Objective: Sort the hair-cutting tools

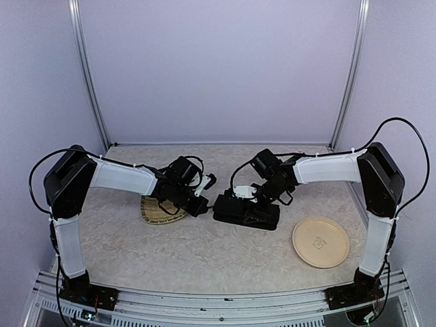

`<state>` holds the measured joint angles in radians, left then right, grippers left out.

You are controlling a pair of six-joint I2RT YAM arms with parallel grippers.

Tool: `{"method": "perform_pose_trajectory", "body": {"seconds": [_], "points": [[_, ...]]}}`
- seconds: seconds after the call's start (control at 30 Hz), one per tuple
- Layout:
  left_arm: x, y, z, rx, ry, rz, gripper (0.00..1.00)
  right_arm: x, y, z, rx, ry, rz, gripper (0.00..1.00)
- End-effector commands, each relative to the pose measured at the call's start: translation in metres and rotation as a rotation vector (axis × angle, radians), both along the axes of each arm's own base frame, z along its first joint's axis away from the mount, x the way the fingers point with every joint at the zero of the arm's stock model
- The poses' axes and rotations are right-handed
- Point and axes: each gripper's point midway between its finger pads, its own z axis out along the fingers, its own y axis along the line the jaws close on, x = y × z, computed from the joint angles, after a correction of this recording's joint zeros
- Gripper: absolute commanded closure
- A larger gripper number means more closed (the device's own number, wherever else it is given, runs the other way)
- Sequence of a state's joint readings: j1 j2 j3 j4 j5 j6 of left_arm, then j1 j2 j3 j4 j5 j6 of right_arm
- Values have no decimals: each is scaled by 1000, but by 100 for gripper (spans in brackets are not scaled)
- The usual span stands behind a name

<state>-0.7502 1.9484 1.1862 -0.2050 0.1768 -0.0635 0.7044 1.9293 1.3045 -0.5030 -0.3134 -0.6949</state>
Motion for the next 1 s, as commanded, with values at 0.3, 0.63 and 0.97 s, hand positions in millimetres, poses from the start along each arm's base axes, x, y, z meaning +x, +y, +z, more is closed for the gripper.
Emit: {"method": "perform_pose_trajectory", "body": {"seconds": [0.3,0.63,0.97], "points": [[64,2,-1,74,-90,44,87,15,-63,-27,-143,-13,-89,33],[70,-14,-2,36,-123,-34,64,13,-64,-27,-133,-15,-90,33],[62,-27,-25,5,-117,-156,72,10,-61,-27,-125,3,-81,33]]}}
